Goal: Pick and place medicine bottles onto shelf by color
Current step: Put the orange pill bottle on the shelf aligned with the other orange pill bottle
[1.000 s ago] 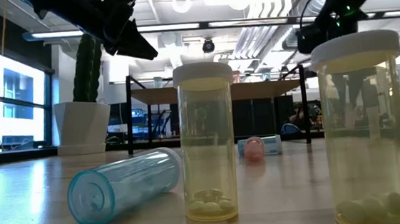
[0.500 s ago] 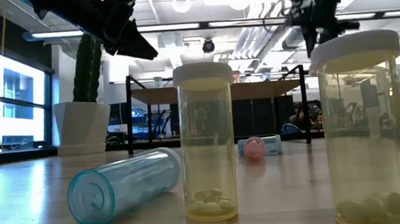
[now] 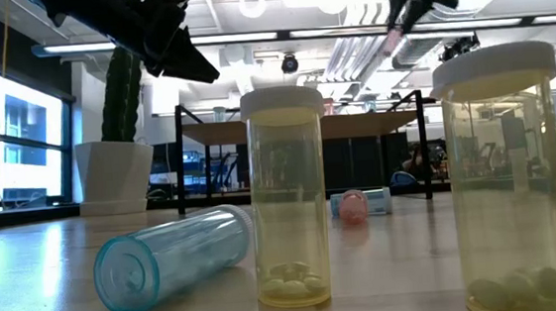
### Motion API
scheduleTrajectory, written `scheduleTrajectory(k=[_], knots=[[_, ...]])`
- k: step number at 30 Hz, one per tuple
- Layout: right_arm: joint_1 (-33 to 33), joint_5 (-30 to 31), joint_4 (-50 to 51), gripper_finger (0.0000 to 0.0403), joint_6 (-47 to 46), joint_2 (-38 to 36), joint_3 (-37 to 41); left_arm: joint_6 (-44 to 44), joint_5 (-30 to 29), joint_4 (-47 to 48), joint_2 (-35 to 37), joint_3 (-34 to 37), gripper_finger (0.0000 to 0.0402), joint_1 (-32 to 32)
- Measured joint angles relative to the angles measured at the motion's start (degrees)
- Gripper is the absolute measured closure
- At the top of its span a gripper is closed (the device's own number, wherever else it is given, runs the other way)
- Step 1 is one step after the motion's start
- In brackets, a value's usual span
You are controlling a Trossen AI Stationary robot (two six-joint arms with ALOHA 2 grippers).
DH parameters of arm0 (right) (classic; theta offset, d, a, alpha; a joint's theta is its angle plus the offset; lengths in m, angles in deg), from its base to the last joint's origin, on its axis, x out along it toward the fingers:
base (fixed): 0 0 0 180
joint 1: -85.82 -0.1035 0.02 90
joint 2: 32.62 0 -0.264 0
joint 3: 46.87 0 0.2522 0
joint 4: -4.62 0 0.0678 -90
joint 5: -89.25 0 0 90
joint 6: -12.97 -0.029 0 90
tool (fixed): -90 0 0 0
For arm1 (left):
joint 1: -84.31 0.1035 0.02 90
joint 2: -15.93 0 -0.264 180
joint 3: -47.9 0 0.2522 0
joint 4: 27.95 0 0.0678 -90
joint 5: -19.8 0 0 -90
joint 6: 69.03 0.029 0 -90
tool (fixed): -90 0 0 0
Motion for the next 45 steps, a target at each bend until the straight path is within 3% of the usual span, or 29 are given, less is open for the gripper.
scheduleTrajectory(k=[10,15,28,45], knots=[[-4.61,-0.20,9.56,0.0298,4.97,14.02,-16.14,-0.14,0.00,0.00,0.00,0.00,0.0216,0.02],[-8.19,-0.43,13.17,0.0298,6.54,18.90,-20.24,-0.05,0.00,0.00,0.00,0.00,0.0216,0.00],[-15.50,-2.20,15.16,0.0298,7.42,26.87,-20.79,-0.22,0.00,0.00,0.00,0.00,0.0216,0.01],[-16.24,-6.20,14.07,0.0298,11.17,35.32,-20.79,-1.07,0.00,0.00,0.00,0.00,0.0216,0.00]])
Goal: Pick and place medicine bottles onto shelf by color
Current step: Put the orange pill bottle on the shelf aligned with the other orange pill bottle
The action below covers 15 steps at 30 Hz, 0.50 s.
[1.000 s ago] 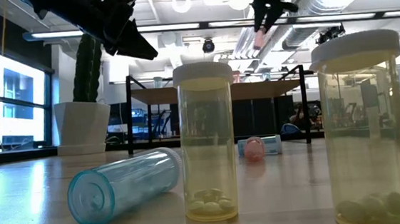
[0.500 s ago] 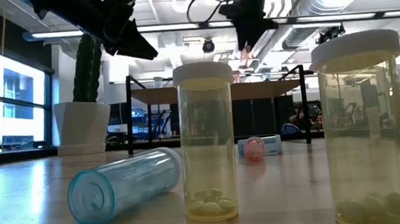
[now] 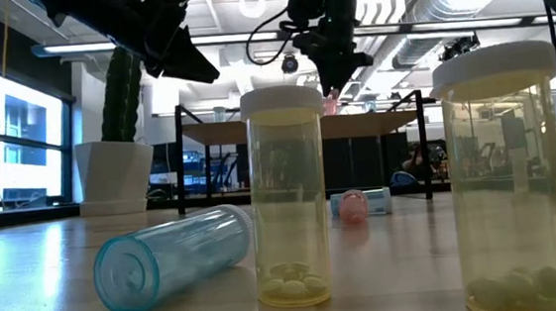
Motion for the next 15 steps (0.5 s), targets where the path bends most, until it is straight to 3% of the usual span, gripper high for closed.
scheduleTrajectory(k=[15], knots=[[0.04,0.00,0.80,0.0298,0.23,0.32,-0.07,0.00,0.00,0.00,0.00,0.00,0.0216,-0.01]])
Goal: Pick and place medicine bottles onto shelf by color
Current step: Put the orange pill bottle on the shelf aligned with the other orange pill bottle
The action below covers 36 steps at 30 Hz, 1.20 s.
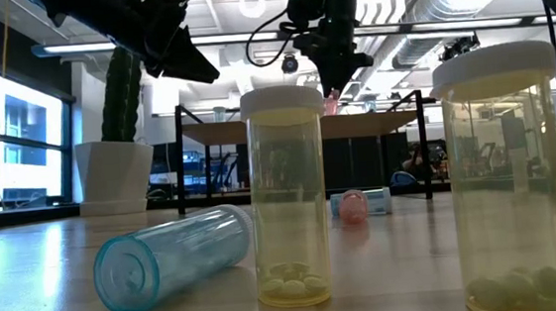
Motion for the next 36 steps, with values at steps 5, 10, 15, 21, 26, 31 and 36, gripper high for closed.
scheduleTrajectory(k=[5,10,15,21,26,31,36], knots=[[0.00,0.02,0.07,0.0298,0.00,0.00,0.00,0.00,0.00,0.00,0.00,0.00,0.0216,0.01],[0.00,0.02,0.09,0.0298,0.01,0.00,0.00,0.00,0.00,0.00,0.00,0.00,0.0216,0.00],[0.00,0.02,0.02,0.0292,0.74,0.00,0.02,0.00,0.00,0.00,0.00,0.00,0.0216,0.02],[0.00,0.04,-0.48,0.0270,0.96,0.00,0.11,0.00,0.00,0.00,0.00,0.00,0.0216,0.01],[0.00,0.28,-0.84,0.0262,1.09,0.02,0.17,0.00,0.00,0.02,0.00,0.00,0.0216,0.00],[0.11,0.87,-1.27,0.0261,1.17,0.02,0.17,0.00,0.00,0.02,0.00,0.00,0.0216,0.00],[0.13,0.92,-1.27,0.0261,1.57,0.02,0.17,0.00,0.00,0.02,0.00,0.00,0.0216,0.02]])
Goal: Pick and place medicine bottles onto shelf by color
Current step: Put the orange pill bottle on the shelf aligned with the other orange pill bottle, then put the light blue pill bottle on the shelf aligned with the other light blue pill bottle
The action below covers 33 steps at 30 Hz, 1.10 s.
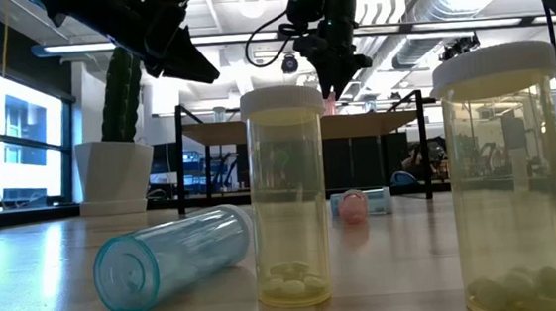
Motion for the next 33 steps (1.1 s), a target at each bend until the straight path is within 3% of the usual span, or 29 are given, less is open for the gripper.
scheduleTrajectory(k=[17,25,29,33], knots=[[-0.75,-0.59,1.14,0.0261,3.16,-6.87,-0.02,-0.47,0.02,0.25,0.00,0.00,0.0216,0.00],[-5.63,4.46,3.90,0.0261,9.33,-12.91,0.31,-11.58,3.41,5.87,0.02,0.02,0.0216,-0.76],[-8.68,4.93,3.72,0.0261,11.27,-16.88,4.86,-15.32,4.54,8.22,0.04,0.02,0.0216,-3.54],[-11.34,4.92,-1.18,0.0261,10.85,-22.40,14.29,-19.00,4.60,11.04,0.09,0.02,0.0216,-7.32]])
